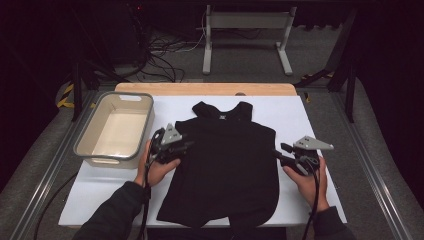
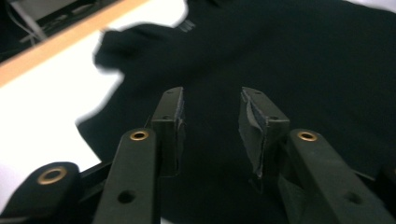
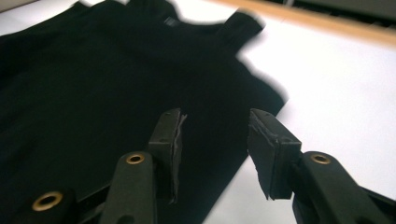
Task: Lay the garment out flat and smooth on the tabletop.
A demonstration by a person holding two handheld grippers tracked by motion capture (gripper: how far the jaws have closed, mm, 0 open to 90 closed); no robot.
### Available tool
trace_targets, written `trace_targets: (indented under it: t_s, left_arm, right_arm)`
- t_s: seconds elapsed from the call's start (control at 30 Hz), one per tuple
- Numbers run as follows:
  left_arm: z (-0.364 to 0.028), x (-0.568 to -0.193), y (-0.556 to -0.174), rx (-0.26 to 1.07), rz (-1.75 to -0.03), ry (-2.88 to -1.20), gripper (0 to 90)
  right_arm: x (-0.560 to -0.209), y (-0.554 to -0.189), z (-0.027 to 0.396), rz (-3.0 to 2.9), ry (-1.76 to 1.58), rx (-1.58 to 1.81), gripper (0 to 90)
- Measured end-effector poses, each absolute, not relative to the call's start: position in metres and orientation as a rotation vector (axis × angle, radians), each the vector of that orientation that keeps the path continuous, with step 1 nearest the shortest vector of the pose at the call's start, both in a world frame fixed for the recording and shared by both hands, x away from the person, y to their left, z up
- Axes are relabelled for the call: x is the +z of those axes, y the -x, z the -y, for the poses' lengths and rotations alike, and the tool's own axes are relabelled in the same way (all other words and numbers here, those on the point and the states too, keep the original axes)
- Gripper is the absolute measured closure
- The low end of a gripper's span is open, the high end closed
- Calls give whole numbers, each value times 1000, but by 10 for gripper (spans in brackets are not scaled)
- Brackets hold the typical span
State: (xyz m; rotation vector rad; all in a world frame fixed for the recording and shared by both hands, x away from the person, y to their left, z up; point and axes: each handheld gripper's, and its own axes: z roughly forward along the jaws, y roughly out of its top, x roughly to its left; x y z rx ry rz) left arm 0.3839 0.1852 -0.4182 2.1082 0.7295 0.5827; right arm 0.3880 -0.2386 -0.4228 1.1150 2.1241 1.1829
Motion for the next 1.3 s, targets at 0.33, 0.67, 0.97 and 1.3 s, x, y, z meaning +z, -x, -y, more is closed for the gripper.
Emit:
trace_targets:
  t_s: [0.33,0.67,0.97,1.3]
  left_arm:
    - [-189,-455,-325,436,-685,-2248,395]
    - [-197,-462,-341,310,-709,-2254,544]
    - [-191,-461,-348,296,-679,-2254,871]
    - [-187,-450,-379,478,-730,-2228,880]
  right_arm:
    - [-446,-344,236,-2228,-1143,1037,512]
    - [-456,-344,229,-2332,-1138,987,663]
    - [-456,-347,225,-2332,-1084,976,888]
    - [-442,-382,233,-2145,-1089,908,893]
